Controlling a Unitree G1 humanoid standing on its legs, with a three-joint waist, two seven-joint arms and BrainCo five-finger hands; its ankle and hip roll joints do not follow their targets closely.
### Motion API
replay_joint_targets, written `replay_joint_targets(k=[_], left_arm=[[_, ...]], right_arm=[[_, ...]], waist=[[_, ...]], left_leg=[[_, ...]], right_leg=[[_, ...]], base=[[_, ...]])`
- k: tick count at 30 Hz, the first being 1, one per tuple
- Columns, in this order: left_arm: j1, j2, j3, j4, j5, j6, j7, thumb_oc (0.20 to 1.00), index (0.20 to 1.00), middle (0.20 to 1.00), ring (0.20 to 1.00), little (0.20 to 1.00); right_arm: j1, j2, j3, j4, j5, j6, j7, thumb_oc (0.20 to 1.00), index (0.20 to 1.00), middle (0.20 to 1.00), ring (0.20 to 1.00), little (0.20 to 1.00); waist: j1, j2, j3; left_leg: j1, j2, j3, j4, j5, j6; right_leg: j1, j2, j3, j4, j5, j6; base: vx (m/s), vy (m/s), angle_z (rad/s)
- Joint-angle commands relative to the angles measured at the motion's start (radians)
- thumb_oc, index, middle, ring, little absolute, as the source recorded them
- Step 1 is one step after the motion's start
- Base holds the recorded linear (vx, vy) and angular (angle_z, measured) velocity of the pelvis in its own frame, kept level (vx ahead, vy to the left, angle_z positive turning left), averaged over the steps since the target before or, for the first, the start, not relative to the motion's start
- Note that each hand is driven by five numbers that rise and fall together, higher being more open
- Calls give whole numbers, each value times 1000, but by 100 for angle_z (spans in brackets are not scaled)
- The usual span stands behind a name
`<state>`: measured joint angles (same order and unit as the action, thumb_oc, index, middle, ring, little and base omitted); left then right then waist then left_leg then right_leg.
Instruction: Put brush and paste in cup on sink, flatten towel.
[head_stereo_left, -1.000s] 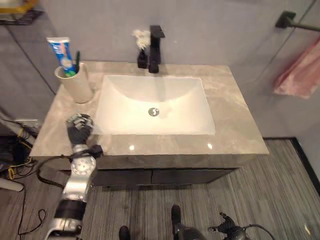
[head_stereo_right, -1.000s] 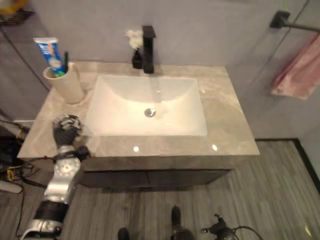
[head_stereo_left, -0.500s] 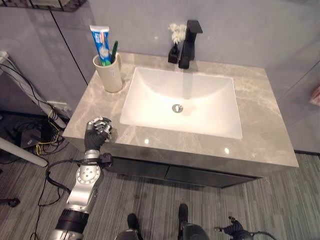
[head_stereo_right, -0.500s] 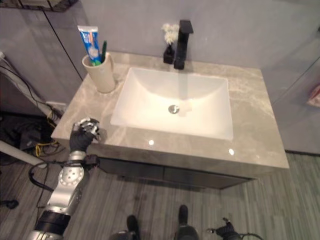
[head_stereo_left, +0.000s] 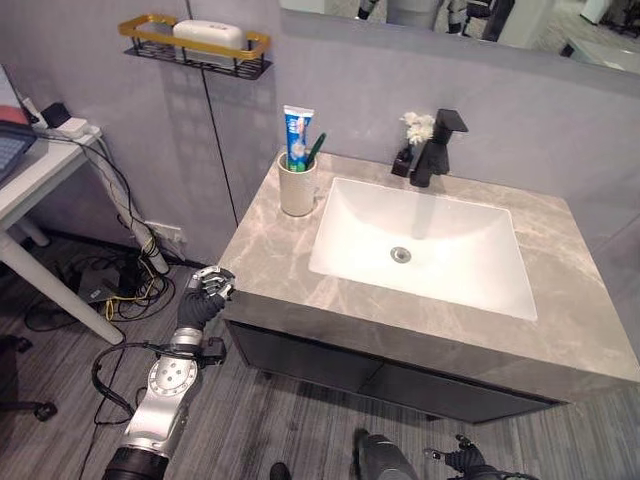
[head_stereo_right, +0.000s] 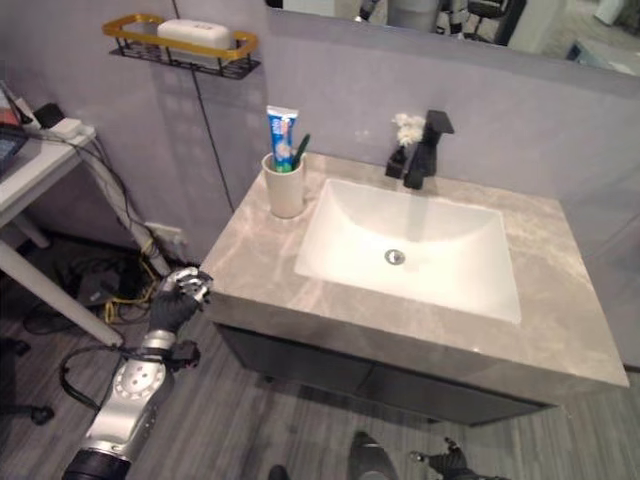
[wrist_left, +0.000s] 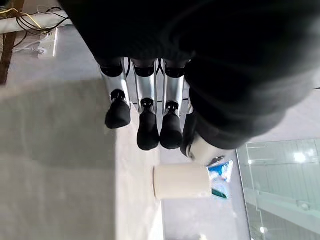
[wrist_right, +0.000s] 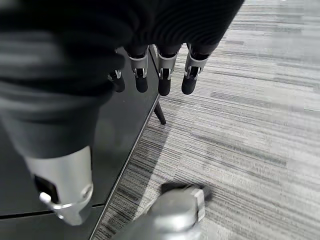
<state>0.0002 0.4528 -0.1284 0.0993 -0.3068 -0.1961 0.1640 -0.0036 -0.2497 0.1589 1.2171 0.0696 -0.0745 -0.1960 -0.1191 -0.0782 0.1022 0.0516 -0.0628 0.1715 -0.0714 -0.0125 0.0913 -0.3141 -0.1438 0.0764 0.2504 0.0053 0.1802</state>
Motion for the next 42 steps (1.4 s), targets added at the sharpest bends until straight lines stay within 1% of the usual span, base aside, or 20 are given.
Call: replay_joint_targets(k=[1, 3, 4, 7, 8, 10, 13, 18, 21, 27, 30, 33, 35, 36, 37, 38, 39, 40, 41, 42], left_arm=[[-61, -6, 12, -68, -1, -38, -11, 200, 200, 200, 200, 200], [-70, -8, 9, -71, -1, -42, -6, 200, 200, 200, 200, 200], [-70, -8, 9, -71, -1, -42, -6, 200, 200, 200, 200, 200], [-73, -16, 2, -59, 2, -42, 5, 200, 200, 200, 200, 200], [-72, -26, -1, -46, -4, -38, 6, 200, 200, 200, 200, 200], [-62, -43, 8, -30, -28, -34, 12, 200, 200, 200, 200, 200], [-58, -46, 10, -25, -27, -29, 13, 200, 200, 200, 200, 200], [-47, -47, 19, -21, -30, -28, 15, 200, 200, 200, 200, 200], [-38, -43, 29, -25, -38, -30, 17, 200, 200, 200, 200, 200], [-48, -42, 24, -20, -46, -35, 24, 200, 200, 200, 200, 200], [-63, -41, 13, -27, -43, -35, 27, 200, 200, 200, 200, 200], [-82, -34, 5, -45, -31, -38, 29, 200, 200, 200, 200, 200], [-96, -26, 0, -51, -22, -39, 32, 200, 200, 200, 200, 200], [-101, -20, 3, -52, -15, -37, 31, 200, 200, 200, 200, 200], [-103, -16, 6, -55, -14, -39, 36, 200, 200, 200, 200, 200], [-100, -9, 21, -59, -8, -40, 43, 200, 200, 200, 200, 200], [-100, -8, 21, -60, -8, -40, 43, 200, 200, 200, 200, 200], [-94, -8, 27, -64, -13, -43, 39, 200, 200, 200, 200, 200], [-94, -12, 22, -61, -18, -43, 40, 200, 200, 200, 200, 200], [-92, -13, 24, -60, -19, -44, 40, 200, 200, 200, 200, 200]], right_arm=[[-38, -7, -23, 15, 22, -16, -29, 1000, 1000, 1000, 1000, 1000], [-35, -10, -22, 12, 11, -9, -30, 1000, 1000, 1000, 1000, 1000], [-35, -10, -22, 12, 11, -9, -30, 1000, 1000, 1000, 1000, 1000], [-16, -15, -19, -1, -1, -5, -27, 1000, 1000, 1000, 1000, 1000], [-11, -21, -22, 6, -6, -1, -29, 1000, 1000, 1000, 1000, 1000], [4, -31, -16, 14, -27, 3, -26, 1000, 1000, 1000, 1000, 1000], [11, -37, -13, 13, -41, 4, -26, 1000, 1000, 1000, 1000, 1000], [15, -37, -14, -19, -39, -5, -36, 1000, 1000, 1000, 1000, 1000], [18, -32, -14, -33, -35, -8, -33, 1000, 1000, 1000, 1000, 1000], [14, -25, -7, -32, -27, -14, -34, 1000, 1000, 1000, 1000, 1000], [18, -23, -3, -33, -30, -13, -32, 1000, 1000, 1000, 1000, 1000], [23, -25, -3, -56, -32, -13, -28, 1000, 1000, 1000, 1000, 1000], [17, -24, -2, -59, -33, -11, -28, 1000, 1000, 1000, 1000, 1000], [12, -21, 2, -64, -43, -10, -28, 1000, 1000, 1000, 1000, 1000], [1, -22, 5, -66, -47, -6, -30, 1000, 1000, 1000, 1000, 1000], [-9, -21, 13, -67, -52, -4, -30, 1000, 1000, 1000, 1000, 1000], [-10, -20, 13, -67, -52, -4, -30, 1000, 1000, 1000, 1000, 1000], [-13, -22, 17, -70, -51, -6, -26, 1000, 1000, 1000, 1000, 1000], [-12, -20, 25, -72, -54, -7, -22, 1000, 1000, 1000, 1000, 1000], [-8, -18, 32, -71, -58, -8, -21, 1000, 1000, 1000, 1000, 1000]], waist=[[-25, 2, 36], [-29, -8, 49], [-29, -7, 49], [-29, -24, 44], [-21, -32, 24], [-14, -22, 3], [-11, -15, -4], [-12, 6, -12], [-15, 13, -13], [-26, 13, -10], [-33, 6, -5], [-49, -7, 15], [-53, -13, 31], [-50, -14, 42], [-39, -7, 56], [-19, 2, 66], [-21, -2, 66], [-21, 7, 72], [-32, 6, 72], [-37, 1, 64]], left_leg=[[15, 25, -16, 128, -125, -47], [35, 26, -25, 157, -155, -53], [35, 26, -26, 157, -156, -53], [48, 20, -38, 194, -183, -57], [61, 17, -45, 191, -198, -57], [88, 26, -57, 188, -211, -64], [96, 37, -57, 185, -213, -70], [104, 53, -48, 148, -193, -82], [99, 52, -42, 147, -191, -85], [93, 48, -33, 166, -200, -84], [89, 34, -30, 176, -208, -74], [84, -3, -22, 169, -208, -53], [75, -17, -12, 159, -200, -47], [66, -23, 5, 161, -197, -42], [65, -15, 23, 174, -205, -41], [58, -6, 44, 181, -201, -39], [56, -9, 43, 181, -198, -39], [48, -1, 40, 191, -199, -38], [43, -1, 31, 198, -197, -39], [37, -2, 23, 198, -192, -41]], right_leg=[[43, -43, -21, -148, 222, 22], [32, -82, -28, -200, 256, 36], [33, -82, -29, -201, 256, 36], [42, -90, -36, -189, 253, 37], [57, -81, -37, -187, 262, 33], [91, -65, -49, -196, 258, 32], [114, -60, -59, -216, 247, 28], [122, -53, -60, -246, 239, 27], [116, -51, -53, -253, 242, 27], [111, -51, -36, -252, 252, 28], [107, -57, -21, -248, 275, 41], [76, -76, 16, -245, 346, 71], [55, -89, 24, -244, 385, 82], [38, -105, 2, -245, 387, 82], [30, -118, -51, -231, 379, 81], [27, -149, -133, -210, 340, 70], [25, -153, -133, -209, 341, 70], [40, -159, -127, -186, 323, 56], [49, -141, -78, -180, 316, 54], [52, -139, -39, -189, 320, 52]], base=[[100, -43, 7], [114, -69, 7], [115, -75, 16], [94, -91, 38], [243, -186, 64], [254, -177, 53], [88, -70, 9], [34, -39, -3], [6, -14, -12], [-12, 9, -2], [-47, 49, -12], [-112, 103, -4], [-170, 107, -22], [-192, 97, -21], [-190, 85, -12], [-107, 35, -25], [-101, 26, -77], [-60, 4, -119], [-57, -16, -98], [-12, -42, -26]])
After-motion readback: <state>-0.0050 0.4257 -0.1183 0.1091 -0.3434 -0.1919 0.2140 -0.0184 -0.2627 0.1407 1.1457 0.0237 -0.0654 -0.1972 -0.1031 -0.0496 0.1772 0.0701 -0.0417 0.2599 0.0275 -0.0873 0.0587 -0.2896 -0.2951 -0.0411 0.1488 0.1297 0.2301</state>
